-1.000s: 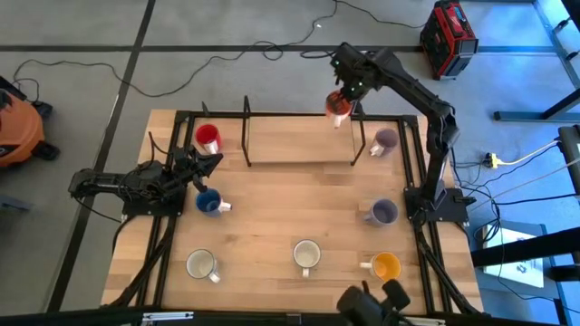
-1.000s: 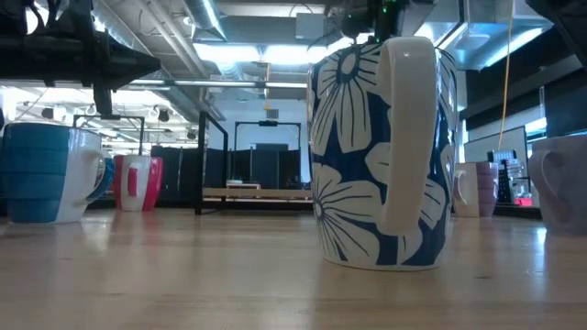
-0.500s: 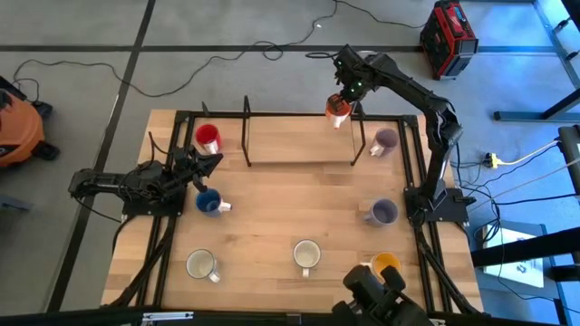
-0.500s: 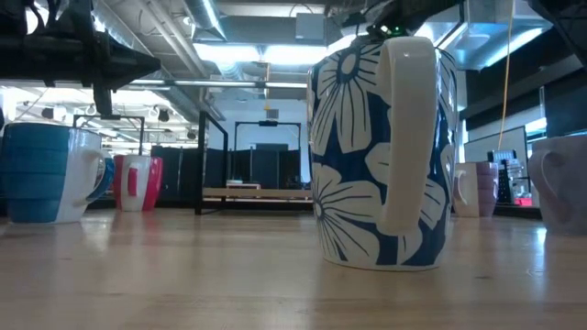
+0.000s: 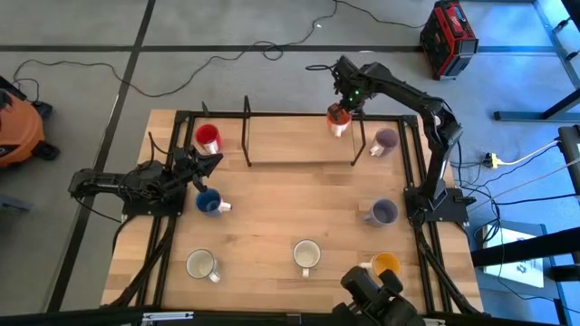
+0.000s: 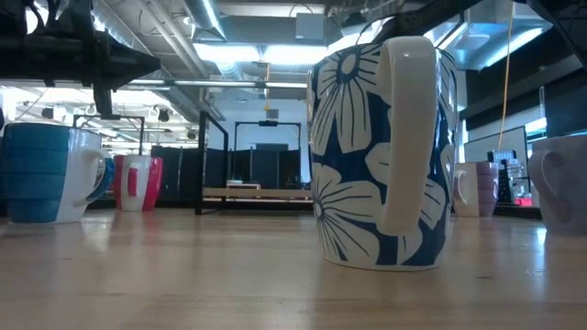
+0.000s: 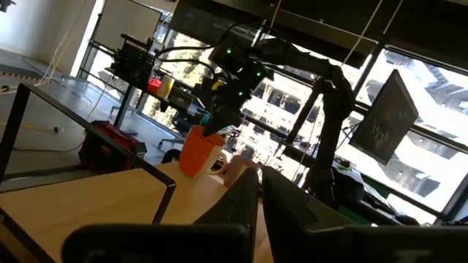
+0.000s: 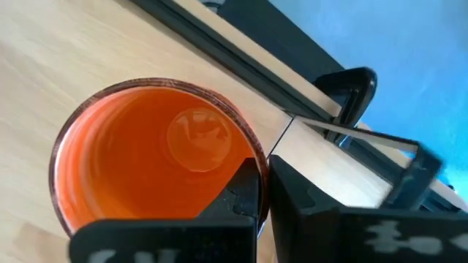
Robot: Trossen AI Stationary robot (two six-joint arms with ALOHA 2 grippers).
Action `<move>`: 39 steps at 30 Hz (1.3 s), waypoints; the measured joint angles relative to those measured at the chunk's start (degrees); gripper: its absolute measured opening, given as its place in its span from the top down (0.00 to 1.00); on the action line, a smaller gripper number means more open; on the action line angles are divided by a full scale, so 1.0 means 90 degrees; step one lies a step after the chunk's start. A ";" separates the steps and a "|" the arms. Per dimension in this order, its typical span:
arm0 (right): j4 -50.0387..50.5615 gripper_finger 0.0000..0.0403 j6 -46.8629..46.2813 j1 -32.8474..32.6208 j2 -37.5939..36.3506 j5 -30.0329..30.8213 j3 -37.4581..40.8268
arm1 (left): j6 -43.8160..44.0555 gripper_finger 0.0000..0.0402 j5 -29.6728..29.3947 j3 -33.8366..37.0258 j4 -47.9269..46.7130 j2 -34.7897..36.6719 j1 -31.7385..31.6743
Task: Place coffee mugs
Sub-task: Put the orange mug on the shelf, then put the yellow mug on the shelf
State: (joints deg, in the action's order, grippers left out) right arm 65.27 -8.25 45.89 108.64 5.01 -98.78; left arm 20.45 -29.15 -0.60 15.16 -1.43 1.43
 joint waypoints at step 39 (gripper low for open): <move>-0.0255 0.78 -0.0046 0.0026 -0.0002 0.0203 0.0034 | -0.0009 0.96 -0.0042 0.0000 -0.0015 -0.0002 -0.0002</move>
State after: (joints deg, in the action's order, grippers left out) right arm 62.98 -8.67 46.13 108.62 6.83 -98.48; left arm 20.37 -29.53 -0.60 15.03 -1.45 1.41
